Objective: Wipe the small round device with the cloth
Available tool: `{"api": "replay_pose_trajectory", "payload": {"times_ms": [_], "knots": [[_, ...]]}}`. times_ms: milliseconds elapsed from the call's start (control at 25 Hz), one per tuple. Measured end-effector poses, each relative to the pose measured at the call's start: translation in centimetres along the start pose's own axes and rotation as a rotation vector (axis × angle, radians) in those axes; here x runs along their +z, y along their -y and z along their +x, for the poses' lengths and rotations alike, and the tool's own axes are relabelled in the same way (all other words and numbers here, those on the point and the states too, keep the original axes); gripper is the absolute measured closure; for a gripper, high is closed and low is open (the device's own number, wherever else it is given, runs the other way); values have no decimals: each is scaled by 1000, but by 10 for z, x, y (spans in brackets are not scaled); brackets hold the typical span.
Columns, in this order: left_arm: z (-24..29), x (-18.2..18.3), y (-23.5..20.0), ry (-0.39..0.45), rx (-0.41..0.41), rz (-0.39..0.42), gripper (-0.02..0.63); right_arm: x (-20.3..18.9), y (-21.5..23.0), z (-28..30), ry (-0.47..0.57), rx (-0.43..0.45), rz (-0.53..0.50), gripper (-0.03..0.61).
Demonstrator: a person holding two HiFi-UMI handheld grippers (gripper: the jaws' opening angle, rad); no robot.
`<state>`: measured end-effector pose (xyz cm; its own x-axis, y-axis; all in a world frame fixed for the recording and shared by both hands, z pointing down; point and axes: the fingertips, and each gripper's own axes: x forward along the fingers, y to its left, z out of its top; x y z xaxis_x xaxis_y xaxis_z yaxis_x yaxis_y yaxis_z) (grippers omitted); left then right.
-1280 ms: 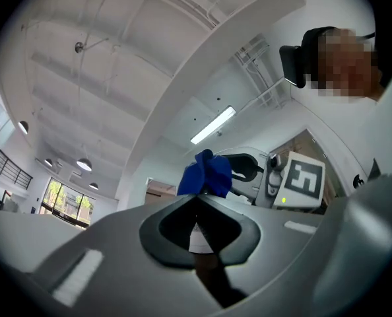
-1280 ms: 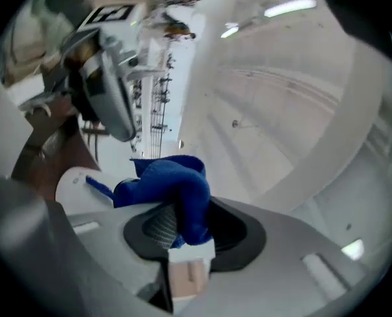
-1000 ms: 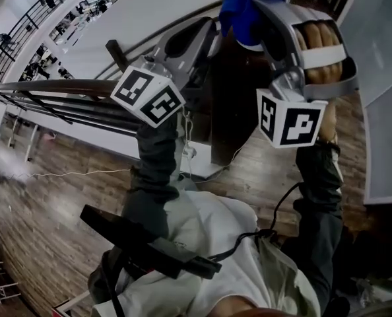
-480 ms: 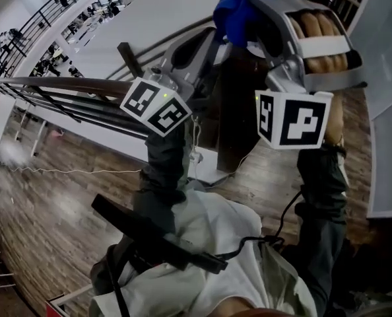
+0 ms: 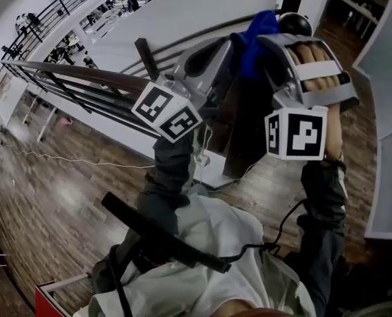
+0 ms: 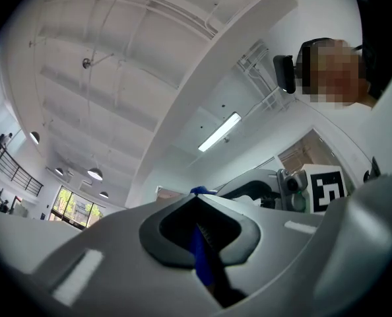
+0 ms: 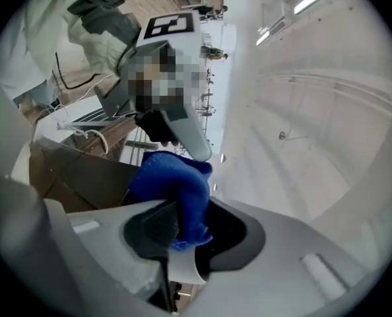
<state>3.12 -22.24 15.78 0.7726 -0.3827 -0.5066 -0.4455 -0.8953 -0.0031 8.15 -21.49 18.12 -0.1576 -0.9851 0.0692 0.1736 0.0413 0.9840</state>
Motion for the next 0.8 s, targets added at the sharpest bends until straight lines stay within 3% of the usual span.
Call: {"api": "replay_pose_trajectory", "payload": {"times_ms": [120,200,280,320,400,560,680,800], "knots": [[-1,0,-1,3,-10,-13,614,-7,39,-29,88,-113,144,466],[1,-4,-3,0,-18,-24,614,-26,78,-46,143,-276,244,466],[3,-9,-2,-4,-25,-34,614,-71,107,-58,99,-446,351,466],[4,-11,-2,-5,-30,-39,614,-98,112,-59,38,-487,408,466],[4,-12,-1,-5,-38,-42,614,-141,109,-52,-33,-482,522,466],[5,-7,1,4,-48,-34,614,-149,82,-16,212,-364,800,466],[5,-7,7,-6,-64,-30,614,-140,58,-14,263,-323,822,466],[5,-10,8,-15,-76,-36,614,-140,35,-14,223,-237,826,468]]}}
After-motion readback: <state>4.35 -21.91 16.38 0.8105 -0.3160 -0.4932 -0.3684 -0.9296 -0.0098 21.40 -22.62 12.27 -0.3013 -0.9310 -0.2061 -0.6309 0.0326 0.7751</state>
